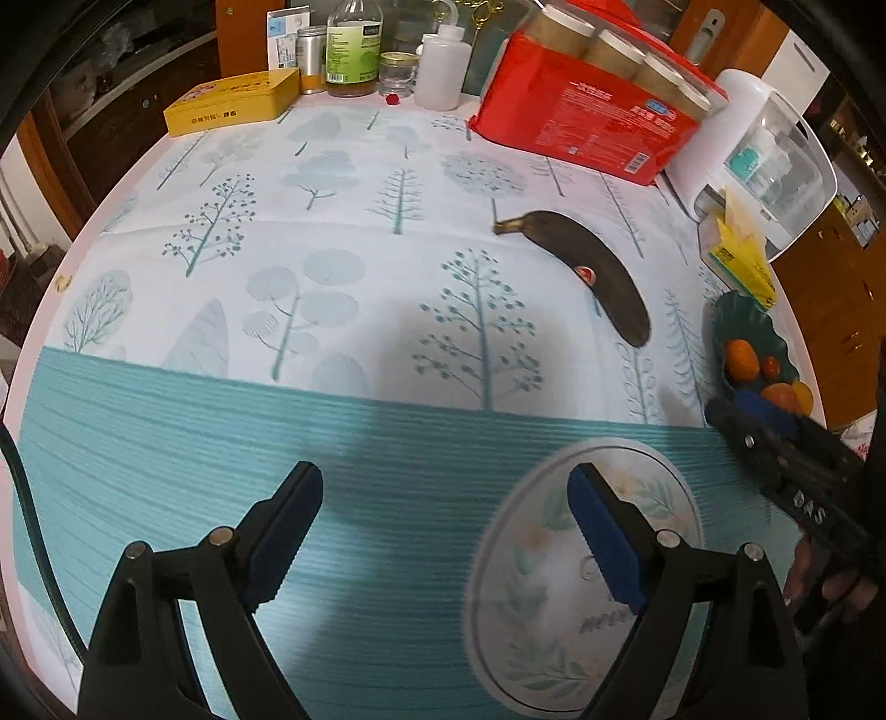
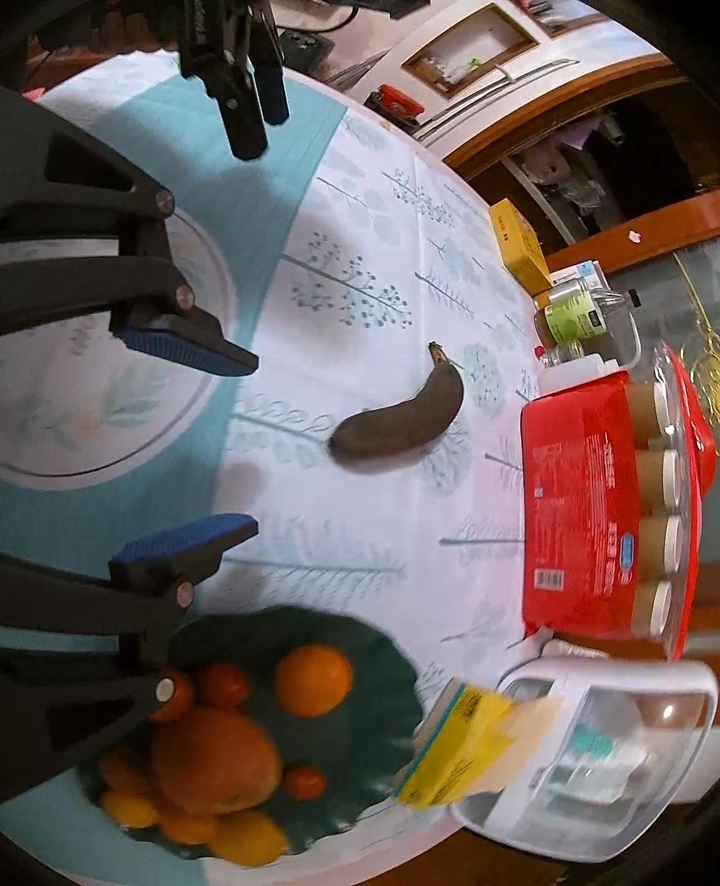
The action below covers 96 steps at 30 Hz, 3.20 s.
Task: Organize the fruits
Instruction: 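Move the open right tool from the plate to the dark banana, then close the right tool around the middle of the dark banana, then carry the banana over the green plate with the right tool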
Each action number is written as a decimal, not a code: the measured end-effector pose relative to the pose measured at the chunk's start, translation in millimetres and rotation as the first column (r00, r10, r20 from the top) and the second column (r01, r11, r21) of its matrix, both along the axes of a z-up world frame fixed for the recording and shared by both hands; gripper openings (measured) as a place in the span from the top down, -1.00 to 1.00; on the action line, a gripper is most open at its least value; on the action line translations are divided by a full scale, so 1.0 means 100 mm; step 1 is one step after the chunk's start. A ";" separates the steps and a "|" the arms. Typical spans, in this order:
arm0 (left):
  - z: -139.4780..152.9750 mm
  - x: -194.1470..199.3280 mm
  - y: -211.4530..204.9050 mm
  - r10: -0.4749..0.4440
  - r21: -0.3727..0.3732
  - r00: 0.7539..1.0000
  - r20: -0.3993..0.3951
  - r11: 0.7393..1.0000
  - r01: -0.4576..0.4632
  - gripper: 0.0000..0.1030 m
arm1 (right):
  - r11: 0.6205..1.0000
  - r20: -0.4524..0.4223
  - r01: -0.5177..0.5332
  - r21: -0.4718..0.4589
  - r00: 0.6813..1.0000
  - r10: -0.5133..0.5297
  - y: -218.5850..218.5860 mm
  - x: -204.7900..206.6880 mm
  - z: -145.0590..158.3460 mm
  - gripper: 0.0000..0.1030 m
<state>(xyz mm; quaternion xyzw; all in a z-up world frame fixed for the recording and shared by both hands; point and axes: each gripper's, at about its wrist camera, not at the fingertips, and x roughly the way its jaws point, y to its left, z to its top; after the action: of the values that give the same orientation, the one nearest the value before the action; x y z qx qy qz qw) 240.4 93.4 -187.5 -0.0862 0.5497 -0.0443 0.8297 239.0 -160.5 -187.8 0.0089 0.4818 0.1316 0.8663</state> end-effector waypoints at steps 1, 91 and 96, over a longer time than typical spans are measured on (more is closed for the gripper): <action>-0.01 0.03 0.02 -0.001 0.000 1.000 0.001 1.000 0.001 -0.73 | 1.000 0.000 -0.002 -0.004 1.000 0.002 0.03 0.05 -0.01 -0.02; 0.43 -0.16 -1.68 -0.044 -0.085 0.979 0.199 0.994 0.062 -0.73 | 0.994 0.242 -0.040 -0.105 0.968 0.065 -1.42 0.42 0.61 0.33; 0.40 -0.15 -1.97 -0.021 -0.086 0.981 0.194 0.996 0.038 -0.73 | 0.988 0.223 -0.064 -0.142 0.970 0.095 -1.71 0.46 0.46 0.33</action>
<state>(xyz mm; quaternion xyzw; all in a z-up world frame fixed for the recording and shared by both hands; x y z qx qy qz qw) 225.3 -103.2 -147.7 -0.1102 0.4655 -0.0891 0.8736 285.4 -331.7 -141.3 -0.0838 0.3863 0.1338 0.9088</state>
